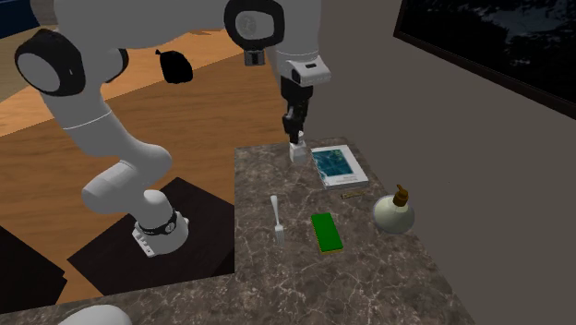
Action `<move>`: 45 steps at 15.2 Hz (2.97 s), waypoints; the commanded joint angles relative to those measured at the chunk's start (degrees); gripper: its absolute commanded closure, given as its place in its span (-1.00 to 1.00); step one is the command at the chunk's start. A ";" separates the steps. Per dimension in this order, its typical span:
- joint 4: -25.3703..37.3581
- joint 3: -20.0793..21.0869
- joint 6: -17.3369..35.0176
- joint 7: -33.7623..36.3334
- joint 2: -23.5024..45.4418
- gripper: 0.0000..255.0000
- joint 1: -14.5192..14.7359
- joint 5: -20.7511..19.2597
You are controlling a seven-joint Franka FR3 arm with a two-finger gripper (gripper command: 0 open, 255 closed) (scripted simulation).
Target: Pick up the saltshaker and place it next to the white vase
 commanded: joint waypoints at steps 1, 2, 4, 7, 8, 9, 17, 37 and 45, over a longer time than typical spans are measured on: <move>-4.47 -2.15 0.03 -3.11 -4.53 1.00 -0.50 1.38; -6.34 -3.19 -0.12 -4.47 -6.54 1.00 -0.65 1.81; -9.85 -5.31 -0.55 -7.10 -10.39 1.00 -0.86 2.37; -14.55 -8.50 -1.49 -10.86 -15.77 1.00 -1.14 2.55; -15.98 -9.57 -1.87 -12.08 -17.47 1.00 -1.24 2.45; -17.34 -10.65 -2.27 -13.29 -19.13 1.00 -1.35 2.27; -25.87 -19.46 -6.21 -22.68 -30.83 1.00 -2.75 -1.42; -29.31 -44.19 -15.62 -47.93 -45.35 1.00 -9.15 -21.95; -23.85 -54.93 -17.00 -58.77 -44.53 1.00 -9.98 -31.06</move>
